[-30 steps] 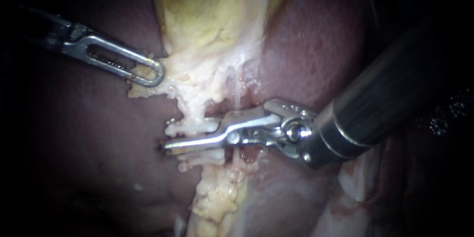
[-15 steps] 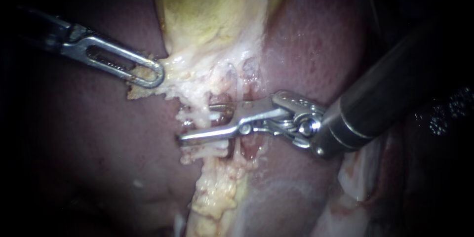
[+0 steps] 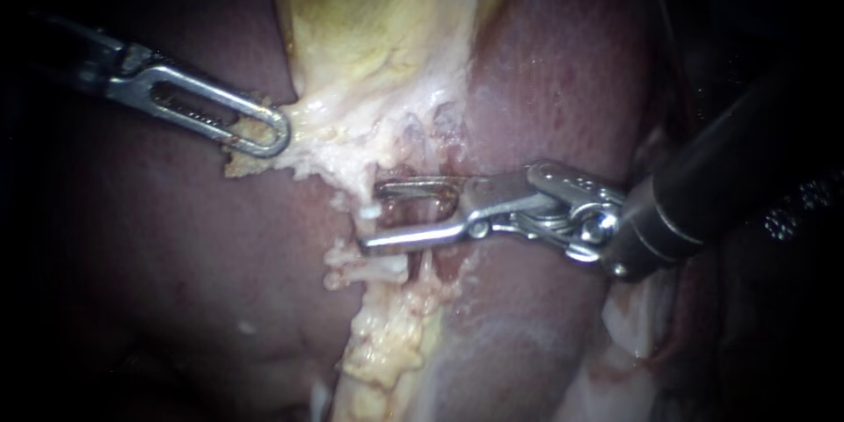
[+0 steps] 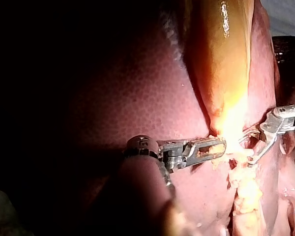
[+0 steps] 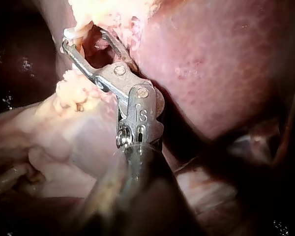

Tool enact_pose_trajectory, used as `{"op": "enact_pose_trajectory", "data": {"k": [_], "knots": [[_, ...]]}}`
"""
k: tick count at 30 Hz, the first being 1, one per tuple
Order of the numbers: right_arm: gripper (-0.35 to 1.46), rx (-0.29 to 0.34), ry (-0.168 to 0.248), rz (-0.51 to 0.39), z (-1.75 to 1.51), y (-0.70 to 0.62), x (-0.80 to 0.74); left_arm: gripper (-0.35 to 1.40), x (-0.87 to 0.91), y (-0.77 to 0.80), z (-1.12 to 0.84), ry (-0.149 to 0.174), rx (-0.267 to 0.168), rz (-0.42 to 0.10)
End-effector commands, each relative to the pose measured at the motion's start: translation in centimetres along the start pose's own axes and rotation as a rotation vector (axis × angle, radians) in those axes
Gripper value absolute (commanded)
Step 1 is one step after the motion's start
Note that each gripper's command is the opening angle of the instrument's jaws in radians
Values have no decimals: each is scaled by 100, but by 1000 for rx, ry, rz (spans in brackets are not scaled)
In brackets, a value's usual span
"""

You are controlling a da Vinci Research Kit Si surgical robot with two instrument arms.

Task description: Going back third clip left tube

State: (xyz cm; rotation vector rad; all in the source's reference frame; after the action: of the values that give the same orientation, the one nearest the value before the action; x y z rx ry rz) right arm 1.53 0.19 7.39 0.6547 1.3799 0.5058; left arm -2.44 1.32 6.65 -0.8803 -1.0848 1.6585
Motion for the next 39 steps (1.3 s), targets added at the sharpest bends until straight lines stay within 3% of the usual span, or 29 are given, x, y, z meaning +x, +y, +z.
{"op": "enact_pose_trajectory", "data": {"k": [1,7,14,23,31,39], "knots": [[50,-1,-1,-16,-5,-2,0,-35,0,0,0,0,-1,0],[50,14,-11,-163,-40,-15,5,-35,0,0,-1,-1,-2,0],[50,17,-23,-244,-79,-28,18,-35,0,0,-1,-1,-2,1],[50,31,-39,-286,-109,-34,18,-35,0,-1,-2,-1,-2,0],[50,32,-43,-291,-115,-34,18,-35,2,-2,0,-1,-2,0],[50,33,-43,-298,-118,-35,18,-35,2,-10,21,5,6,3]]}}
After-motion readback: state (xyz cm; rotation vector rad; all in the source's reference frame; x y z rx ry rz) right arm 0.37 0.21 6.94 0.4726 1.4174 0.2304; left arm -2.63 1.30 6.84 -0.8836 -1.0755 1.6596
